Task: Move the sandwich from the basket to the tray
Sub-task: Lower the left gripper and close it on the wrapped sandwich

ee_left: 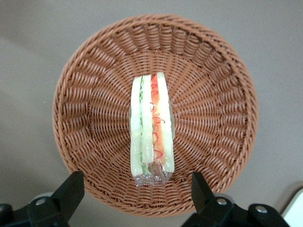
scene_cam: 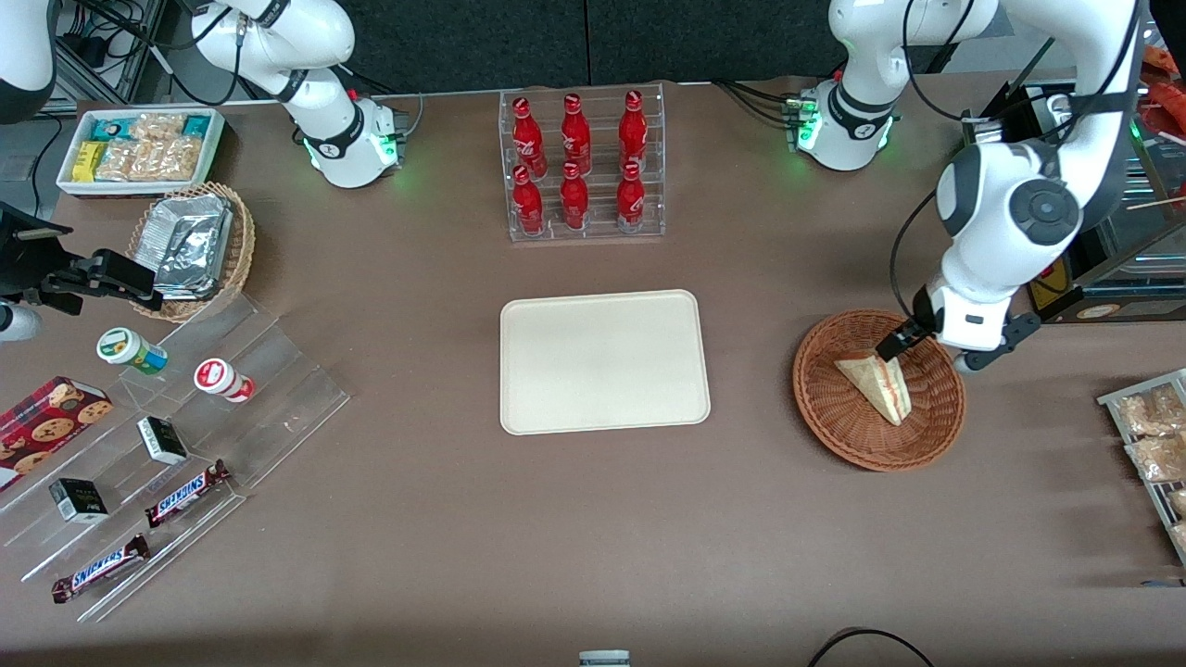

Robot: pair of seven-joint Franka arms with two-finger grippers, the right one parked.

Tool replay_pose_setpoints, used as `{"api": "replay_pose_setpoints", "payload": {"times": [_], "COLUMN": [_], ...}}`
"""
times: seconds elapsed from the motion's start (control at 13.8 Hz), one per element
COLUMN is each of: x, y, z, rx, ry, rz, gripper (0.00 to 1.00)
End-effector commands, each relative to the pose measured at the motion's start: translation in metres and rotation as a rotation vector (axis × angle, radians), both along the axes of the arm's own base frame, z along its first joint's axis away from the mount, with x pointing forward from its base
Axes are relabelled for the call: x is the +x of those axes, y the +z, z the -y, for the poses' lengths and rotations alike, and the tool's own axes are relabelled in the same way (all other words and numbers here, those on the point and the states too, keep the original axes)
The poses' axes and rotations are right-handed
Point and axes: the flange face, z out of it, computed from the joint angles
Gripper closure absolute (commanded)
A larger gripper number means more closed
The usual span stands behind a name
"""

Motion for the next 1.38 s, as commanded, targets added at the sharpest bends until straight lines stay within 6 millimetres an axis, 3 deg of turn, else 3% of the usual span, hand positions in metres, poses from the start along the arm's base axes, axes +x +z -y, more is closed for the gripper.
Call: {"api": "replay_pose_setpoints", "payload": {"times": [0.0, 0.51, 1.09, 1.16, 1.23, 1.3], "x": [-0.001, 0.005, 0.005, 0.004, 0.004, 0.004], "y": [-0.009, -0.045, -0.071, -0.071, -0.072, -0.071], "z": [0.002, 0.014, 0.015, 0.015, 0.015, 0.015], "rx": [-0.009, -0.024, -0.026, -0.026, -0.025, -0.025], "ry": [0.02, 0.027, 0.038, 0.04, 0.038, 0.037], "rz": [0.012, 0.037, 0.018, 0.015, 0.012, 0.012], "gripper": [0.0, 0.0, 0.03, 0.27, 0.65, 0.92]}}
